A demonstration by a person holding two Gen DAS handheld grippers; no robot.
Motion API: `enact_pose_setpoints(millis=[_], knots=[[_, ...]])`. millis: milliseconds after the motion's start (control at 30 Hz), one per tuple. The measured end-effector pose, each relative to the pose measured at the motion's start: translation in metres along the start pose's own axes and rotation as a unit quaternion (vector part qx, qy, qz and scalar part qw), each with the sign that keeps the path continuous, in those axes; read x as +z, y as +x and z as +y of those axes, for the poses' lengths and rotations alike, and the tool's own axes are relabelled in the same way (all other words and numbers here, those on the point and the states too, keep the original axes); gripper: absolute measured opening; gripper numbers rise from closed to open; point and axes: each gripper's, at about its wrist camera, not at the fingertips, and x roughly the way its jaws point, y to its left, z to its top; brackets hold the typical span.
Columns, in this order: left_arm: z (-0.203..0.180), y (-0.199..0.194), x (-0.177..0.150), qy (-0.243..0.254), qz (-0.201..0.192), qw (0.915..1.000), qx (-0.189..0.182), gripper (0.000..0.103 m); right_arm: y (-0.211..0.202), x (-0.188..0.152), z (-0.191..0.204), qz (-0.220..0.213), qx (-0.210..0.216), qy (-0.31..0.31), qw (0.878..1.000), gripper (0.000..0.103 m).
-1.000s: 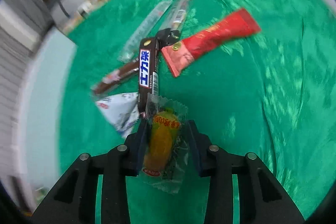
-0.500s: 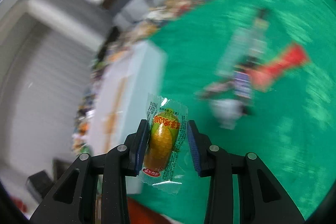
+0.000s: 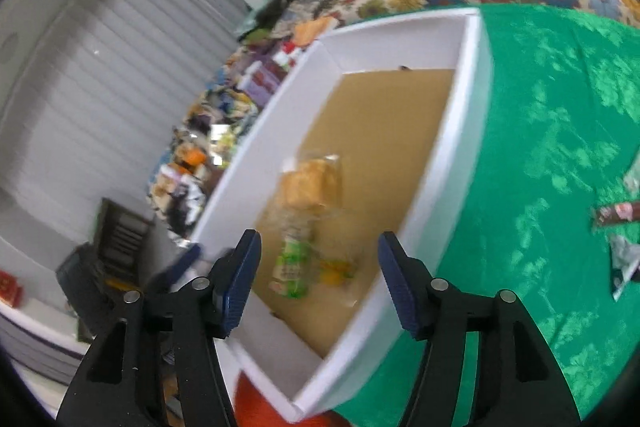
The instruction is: Organize snacks
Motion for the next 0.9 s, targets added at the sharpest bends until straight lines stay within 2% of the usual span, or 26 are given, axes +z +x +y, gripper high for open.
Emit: enact_pose_setpoints(millis=[67, 167, 233, 300, 333, 433, 533, 633, 700, 833, 900], knots=[[0.006, -0.001, -0.004, -0.019, 0.003, 0.9998, -0.004, 0.090, -0.013, -0.006, -0.016, -0.015, -0.019, -0.008, 1.000, 0.070], [-0.004, -0.006, -0.010, -0.034, 0.008, 0.9991, -0.022, 0.090, -0.041, -0.019, -0.050, -0.048, -0.087, -0.038, 0.994, 0.073], [-0.019, -0.014, -0.014, -0.028, 0.003, 0.9989, -0.038, 0.090, -0.061, -0.035, -0.089, -0.067, -0.168, -0.065, 0.981, 0.075], [-0.045, -0.024, -0.015, -0.013, -0.002, 0.9979, -0.064, 0.090, -0.075, -0.052, -0.127, -0.070, -0.229, -0.074, 0.968, 0.075], [-0.059, -0.029, -0.016, -0.004, -0.003, 0.9970, -0.077, 0.090, -0.088, -0.066, -0.157, -0.069, -0.274, -0.071, 0.957, 0.075], [-0.109, -0.042, -0.020, 0.033, -0.007, 0.9923, -0.119, 0.095, -0.127, -0.099, -0.222, -0.075, -0.350, -0.049, 0.933, 0.075], [-0.167, -0.047, -0.031, 0.073, -0.004, 0.9839, -0.163, 0.101, -0.173, -0.130, -0.282, -0.080, -0.409, -0.011, 0.909, 0.075], [-0.212, -0.034, -0.045, 0.100, 0.028, 0.9763, -0.190, 0.101, -0.209, -0.144, -0.328, -0.084, -0.437, 0.039, 0.895, 0.075], [-0.241, -0.012, -0.061, 0.116, 0.063, 0.9710, -0.199, 0.101, -0.228, -0.149, -0.348, -0.091, -0.445, 0.072, 0.888, 0.075], [-0.276, 0.033, -0.091, 0.149, 0.114, 0.9666, -0.175, 0.101, -0.239, -0.151, -0.376, -0.103, -0.438, 0.109, 0.886, 0.077], [-0.287, 0.051, -0.097, 0.168, 0.123, 0.9660, -0.153, 0.101, -0.238, -0.151, -0.371, -0.114, -0.435, 0.110, 0.886, 0.081]])
